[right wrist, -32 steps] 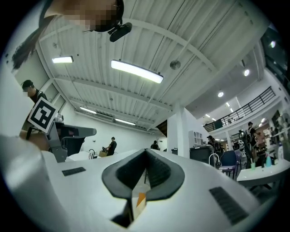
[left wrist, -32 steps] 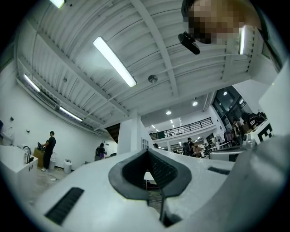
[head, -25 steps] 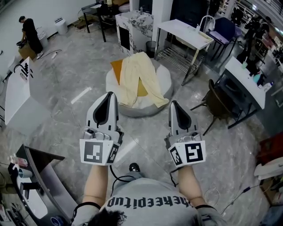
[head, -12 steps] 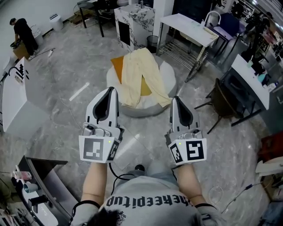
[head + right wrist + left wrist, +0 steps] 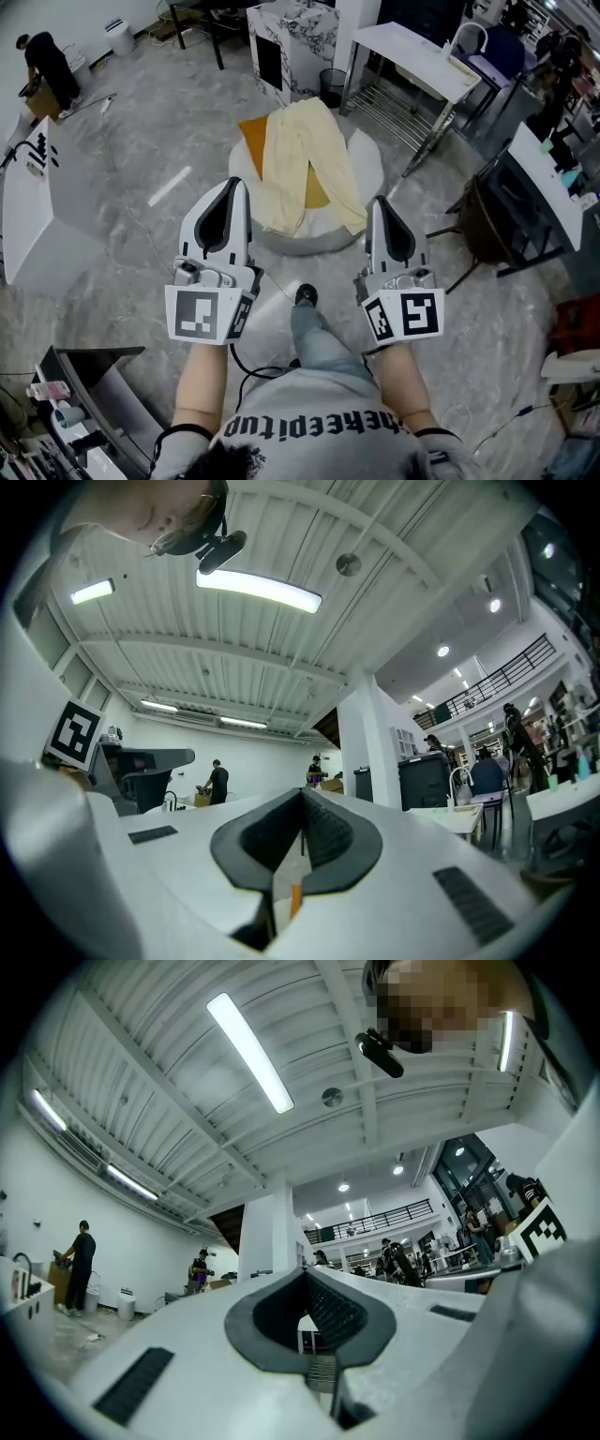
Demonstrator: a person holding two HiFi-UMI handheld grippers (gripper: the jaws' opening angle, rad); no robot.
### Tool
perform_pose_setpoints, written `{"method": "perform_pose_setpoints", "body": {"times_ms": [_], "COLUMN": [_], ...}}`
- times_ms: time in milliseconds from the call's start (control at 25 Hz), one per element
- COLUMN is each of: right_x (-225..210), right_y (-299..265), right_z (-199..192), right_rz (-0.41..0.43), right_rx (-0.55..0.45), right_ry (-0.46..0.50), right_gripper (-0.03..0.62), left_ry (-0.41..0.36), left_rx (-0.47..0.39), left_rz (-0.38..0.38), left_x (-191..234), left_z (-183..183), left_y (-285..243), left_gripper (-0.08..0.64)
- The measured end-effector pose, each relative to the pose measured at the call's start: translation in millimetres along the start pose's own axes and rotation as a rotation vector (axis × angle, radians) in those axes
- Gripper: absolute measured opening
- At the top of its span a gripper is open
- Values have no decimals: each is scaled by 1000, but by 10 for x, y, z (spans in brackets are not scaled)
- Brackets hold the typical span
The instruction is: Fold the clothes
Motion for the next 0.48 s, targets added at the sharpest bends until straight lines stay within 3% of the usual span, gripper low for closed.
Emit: {"method": "perform_pose_setpoints", "body": {"times_ms": [480], "right_x": [-609], "right_y": [-1750], "right_z": [-182], "right_rz": [31], "right_rx": [-34], "right_ry": [-17], "right_gripper": [-1], "left_ry": [-5], "left_rx": [-20], "left_rz": [61], "left_x": [797], "left_z": [-377], "left_y": [-1503], "left_gripper": [3]}}
Point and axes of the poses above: the fingertips, and each gripper's own axes: y backward along the fingers, x to its left, z out of its top, the point moved 10 cm from there along y, backward along the fingers
